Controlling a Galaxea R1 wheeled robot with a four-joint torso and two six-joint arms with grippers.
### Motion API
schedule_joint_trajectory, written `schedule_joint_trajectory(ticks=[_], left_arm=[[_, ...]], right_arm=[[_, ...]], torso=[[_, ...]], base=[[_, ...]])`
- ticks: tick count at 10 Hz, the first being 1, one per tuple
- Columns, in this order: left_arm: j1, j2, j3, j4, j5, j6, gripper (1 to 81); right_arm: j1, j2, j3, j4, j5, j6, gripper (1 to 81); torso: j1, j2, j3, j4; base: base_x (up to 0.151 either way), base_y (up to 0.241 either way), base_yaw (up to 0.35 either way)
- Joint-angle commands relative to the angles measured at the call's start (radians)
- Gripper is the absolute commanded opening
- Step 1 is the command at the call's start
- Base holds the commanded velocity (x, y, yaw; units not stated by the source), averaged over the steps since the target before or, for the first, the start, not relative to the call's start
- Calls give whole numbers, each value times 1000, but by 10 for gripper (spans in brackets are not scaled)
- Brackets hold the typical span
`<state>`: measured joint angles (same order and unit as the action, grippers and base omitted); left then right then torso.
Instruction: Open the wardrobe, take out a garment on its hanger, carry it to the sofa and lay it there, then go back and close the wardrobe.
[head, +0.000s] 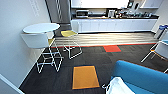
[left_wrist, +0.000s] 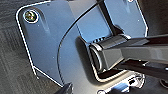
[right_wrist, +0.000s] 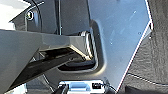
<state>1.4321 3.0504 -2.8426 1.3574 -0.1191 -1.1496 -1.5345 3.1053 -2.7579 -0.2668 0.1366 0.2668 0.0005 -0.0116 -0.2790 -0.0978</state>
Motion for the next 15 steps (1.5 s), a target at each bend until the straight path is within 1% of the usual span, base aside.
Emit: schedule_joint_trajectory(ticks=[1, 15], left_arm=[[-20, 1, -3, 2, 44, 4, 811], [-11, 2, -4, 8, 44, 5, 811]], right_arm=[[12, 6, 0, -5, -60, -1, 811], [10, 6, 3, -3, -68, -1, 811]], torso=[[0, 0, 0, 0], [0, 0, 0, 0]], base=[[0, 0, 362], [0, 0, 362]])
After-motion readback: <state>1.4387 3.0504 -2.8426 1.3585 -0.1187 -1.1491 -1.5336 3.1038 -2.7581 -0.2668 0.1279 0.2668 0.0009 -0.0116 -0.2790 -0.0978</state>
